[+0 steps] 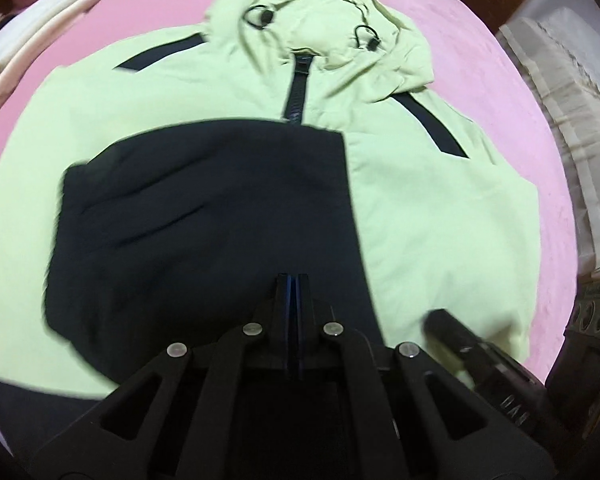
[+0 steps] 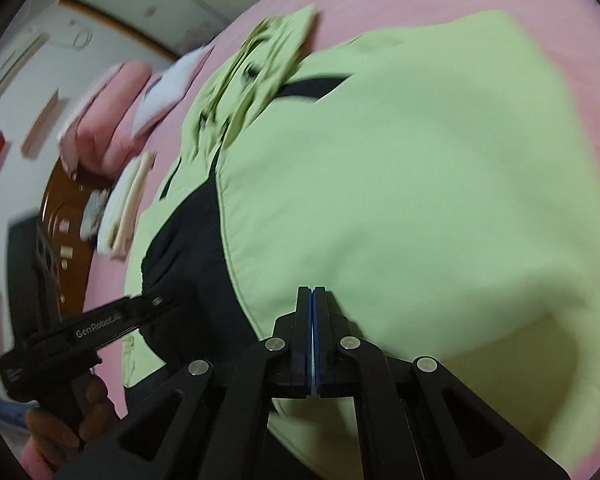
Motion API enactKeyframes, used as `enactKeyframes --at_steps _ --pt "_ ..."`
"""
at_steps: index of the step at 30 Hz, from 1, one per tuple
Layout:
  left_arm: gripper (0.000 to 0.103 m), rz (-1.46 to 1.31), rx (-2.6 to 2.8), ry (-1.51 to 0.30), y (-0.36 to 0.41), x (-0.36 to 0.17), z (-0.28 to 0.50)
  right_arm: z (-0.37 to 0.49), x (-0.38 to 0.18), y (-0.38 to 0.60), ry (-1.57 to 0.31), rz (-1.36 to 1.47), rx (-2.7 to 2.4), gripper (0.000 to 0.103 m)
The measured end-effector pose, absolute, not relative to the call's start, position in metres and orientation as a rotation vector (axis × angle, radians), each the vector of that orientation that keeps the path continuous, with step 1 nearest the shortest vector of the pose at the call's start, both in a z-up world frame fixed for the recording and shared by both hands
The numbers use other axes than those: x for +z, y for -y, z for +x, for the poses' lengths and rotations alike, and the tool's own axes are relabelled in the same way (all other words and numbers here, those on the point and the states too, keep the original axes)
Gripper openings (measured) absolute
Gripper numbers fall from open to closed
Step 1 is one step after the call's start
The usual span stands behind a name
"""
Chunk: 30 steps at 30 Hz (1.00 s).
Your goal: Fold large clothes
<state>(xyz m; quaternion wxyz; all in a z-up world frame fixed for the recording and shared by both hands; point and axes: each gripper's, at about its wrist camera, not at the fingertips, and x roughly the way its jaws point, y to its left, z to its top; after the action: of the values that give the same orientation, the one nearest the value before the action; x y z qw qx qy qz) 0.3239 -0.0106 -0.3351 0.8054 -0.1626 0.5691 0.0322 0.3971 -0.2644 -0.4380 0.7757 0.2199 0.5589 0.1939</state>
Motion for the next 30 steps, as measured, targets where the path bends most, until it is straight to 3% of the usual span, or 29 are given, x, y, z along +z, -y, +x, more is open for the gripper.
enactKeyframes --at_steps 11,18,30 --pt "0.001 -0.321 0.284 -1.153 -0.047 -0.359 0.396 0.483 -0.454 0.262 -1.159 0.426 0.392 0.000" --pt "0.001 -0.192 0.537 -1.150 -0.103 -0.364 0.397 0.500 -0.447 0.345 -1.105 0.441 0.291 0.000" --pt "0.001 -0.330 0.447 -1.127 -0.135 -0.363 0.366 0.481 -0.418 0.409 -1.013 0.402 -0.170 0.001"
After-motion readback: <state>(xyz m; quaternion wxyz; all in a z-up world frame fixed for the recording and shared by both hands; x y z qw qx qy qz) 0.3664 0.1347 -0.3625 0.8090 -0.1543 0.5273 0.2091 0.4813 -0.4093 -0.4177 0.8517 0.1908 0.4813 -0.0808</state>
